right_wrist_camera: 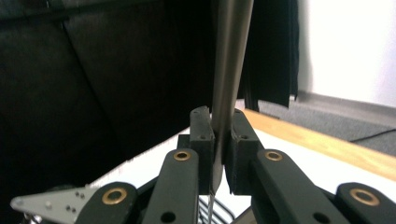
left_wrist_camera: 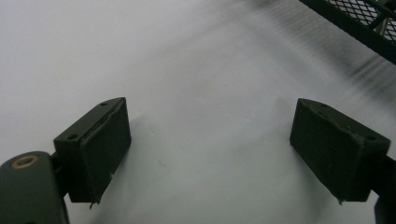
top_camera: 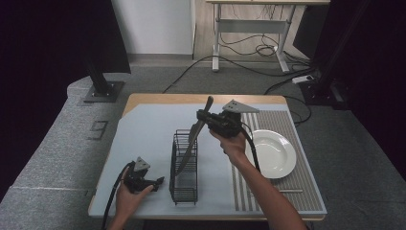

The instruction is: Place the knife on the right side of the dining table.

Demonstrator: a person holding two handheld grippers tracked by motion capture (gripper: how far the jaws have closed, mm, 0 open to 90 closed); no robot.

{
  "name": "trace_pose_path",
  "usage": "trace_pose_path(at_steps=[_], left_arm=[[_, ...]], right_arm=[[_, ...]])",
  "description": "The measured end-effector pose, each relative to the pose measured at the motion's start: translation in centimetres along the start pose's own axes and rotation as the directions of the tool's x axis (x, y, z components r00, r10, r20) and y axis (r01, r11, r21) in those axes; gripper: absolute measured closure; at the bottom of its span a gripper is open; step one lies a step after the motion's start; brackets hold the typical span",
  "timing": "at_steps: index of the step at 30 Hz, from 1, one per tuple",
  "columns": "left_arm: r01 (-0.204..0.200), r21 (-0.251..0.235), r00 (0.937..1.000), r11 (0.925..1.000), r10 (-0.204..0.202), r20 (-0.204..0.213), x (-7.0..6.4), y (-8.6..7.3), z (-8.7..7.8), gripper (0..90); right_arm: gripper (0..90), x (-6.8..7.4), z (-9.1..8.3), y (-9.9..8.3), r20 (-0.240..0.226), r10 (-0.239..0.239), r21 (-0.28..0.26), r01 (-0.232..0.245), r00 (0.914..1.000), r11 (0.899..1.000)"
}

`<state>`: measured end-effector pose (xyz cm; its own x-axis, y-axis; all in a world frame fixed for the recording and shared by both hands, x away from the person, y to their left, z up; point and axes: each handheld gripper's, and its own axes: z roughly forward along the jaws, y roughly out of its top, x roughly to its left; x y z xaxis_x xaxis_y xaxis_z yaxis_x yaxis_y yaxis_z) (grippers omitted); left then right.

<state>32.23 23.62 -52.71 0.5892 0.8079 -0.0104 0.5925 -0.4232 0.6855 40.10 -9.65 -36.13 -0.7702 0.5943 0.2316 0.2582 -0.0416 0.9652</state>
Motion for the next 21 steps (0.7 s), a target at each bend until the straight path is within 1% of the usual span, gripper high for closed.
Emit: trace_pose_path(at_steps=[1,2,3,4,8,9,10,12,13,15,16,18,21], left_arm=[[0.0,0.0,1.0,1.0,0.0,0.0,0.0,0.0,0.0,11.9],[0.0,0.0,1.0,1.0,0.0,0.0,0.0,0.0,0.0,11.9],[0.0,0.0,1.0,1.0,0.0,0.0,0.0,0.0,0.0,11.9],[0.0,0.0,1.0,1.0,0.0,0.0,0.0,0.0,0.0,11.9],[0.0,0.0,1.0,1.0,0.0,0.0,0.0,0.0,0.0,11.9],[0.0,0.0,1.0,1.0,0.0,0.0,0.0,0.0,0.0,11.9],[0.0,0.0,1.0,1.0,0.0,0.0,0.0,0.0,0.0,11.9],[0.0,0.0,1.0,1.0,0.0,0.0,0.0,0.0,0.0,11.9],[-0.001,0.001,1.0,1.0,0.001,0.0,0.0,0.0,0.0,11.9],[0.0,0.0,1.0,1.0,0.0,0.0,0.0,0.0,0.0,11.9],[-0.001,0.001,1.0,1.0,0.001,0.0,0.0,0.0,0.0,11.9],[-0.001,0.0,1.0,1.0,0.001,0.0,0.0,0.0,0.0,11.9],[-0.001,0.001,1.0,1.0,0.001,0.0,0.0,0.0,0.0,11.9]], right_arm=[[83.5,0.0,0.0,0.0,0.0,0.0,0.0,0.0,1.0,1.0],[83.5,-0.1,-1.1,0.7,-0.001,0.014,-0.041,-0.014,0.9999,0.999],[83.5,-0.1,-1.1,0.7,-0.001,0.014,-0.041,-0.014,0.9999,0.999],[83.5,-0.3,-2.2,1.3,-0.003,0.023,-0.077,-0.024,0.9997,0.997],[83.5,-1.0,-4.4,2.3,-0.016,0.05,-0.126,-0.052,0.9986,0.991],[83.5,-1.0,-4.4,2.3,-0.016,0.05,-0.126,-0.052,0.9986,0.991],[83.5,-1.3,-5.2,2.5,0.005,0.043,-0.132,-0.042,0.9991,0.99],[83.5,-1.7,-5.8,2.4,0.033,0.038,-0.133,-0.033,0.9988,0.991],[83.5,-1.7,-5.8,2.4,0.033,0.038,-0.133,-0.033,0.9988,0.991],[83.5,-2.2,-6.2,2.2,0.051,0.04,-0.126,-0.034,0.9979,0.991],[83.5,-2.8,-6.3,1.8,0.079,0.035,-0.111,-0.026,0.9962,0.993],[83.5,-3.4,-6.3,1.4,0.108,0.026,-0.092,-0.016,0.9938,0.996],[83.5,-4.5,-6.1,0.8,0.148,0.037,-0.079,-0.025,0.9883,0.997]])
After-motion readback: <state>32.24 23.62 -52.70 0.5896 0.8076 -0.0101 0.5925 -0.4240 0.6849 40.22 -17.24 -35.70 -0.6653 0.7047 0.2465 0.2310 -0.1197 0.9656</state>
